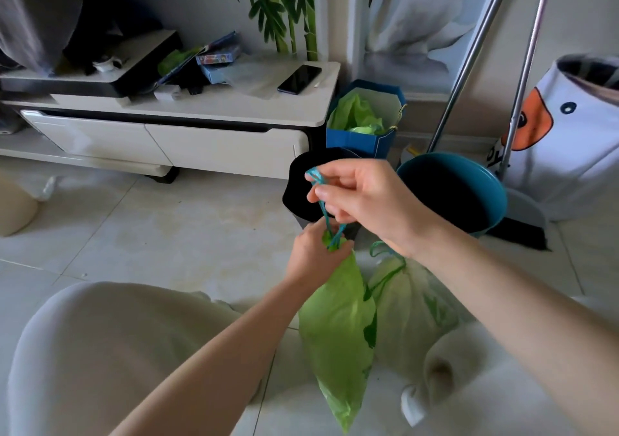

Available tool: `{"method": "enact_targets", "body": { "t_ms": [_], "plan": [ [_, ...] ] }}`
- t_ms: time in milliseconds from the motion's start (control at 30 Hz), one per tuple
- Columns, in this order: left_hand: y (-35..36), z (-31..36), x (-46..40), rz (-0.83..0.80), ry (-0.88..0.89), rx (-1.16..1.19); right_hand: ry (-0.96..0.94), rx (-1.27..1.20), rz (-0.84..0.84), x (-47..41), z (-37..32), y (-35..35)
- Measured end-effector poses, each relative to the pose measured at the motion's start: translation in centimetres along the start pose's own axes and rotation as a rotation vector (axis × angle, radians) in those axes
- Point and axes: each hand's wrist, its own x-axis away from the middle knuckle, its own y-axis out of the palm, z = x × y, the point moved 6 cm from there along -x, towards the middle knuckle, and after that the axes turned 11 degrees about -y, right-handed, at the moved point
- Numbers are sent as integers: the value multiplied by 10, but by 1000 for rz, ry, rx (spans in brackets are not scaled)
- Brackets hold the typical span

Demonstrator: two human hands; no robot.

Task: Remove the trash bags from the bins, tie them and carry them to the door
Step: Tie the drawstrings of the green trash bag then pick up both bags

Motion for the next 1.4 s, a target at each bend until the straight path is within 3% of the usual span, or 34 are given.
{"method": "enact_targets", "body": {
  "t_ms": [133, 300, 433, 533, 733, 933, 1167, 1400],
  "plan": [
    [-1, -15, -2, 40, 31, 9, -65, -21, 89, -5, -12, -27],
    [-5, -26, -6, 141, 133, -168, -72, -46, 89, -1, -13, -26],
    [16, -37, -16, -155, -23, -382, 5, 31, 78, 2, 1, -20],
    [9, -44, -20, -278, -123, -527, 55, -19, 62, 2, 7, -17],
    [-16, -46, 0, -502, -164, -211, 101, -122, -98, 7, 3, -7],
    [-43, -19, 5, -233, -27, -189, 73, -154, -113, 10, -1, -1],
    [-57, 0, 3, -286, 24, -202, 20, -259, -8, 8, -2, -10],
    [-59, -17, 0, -343, -164, 40, -6, -204, 208, 5, 11, -37]
  ]
}}
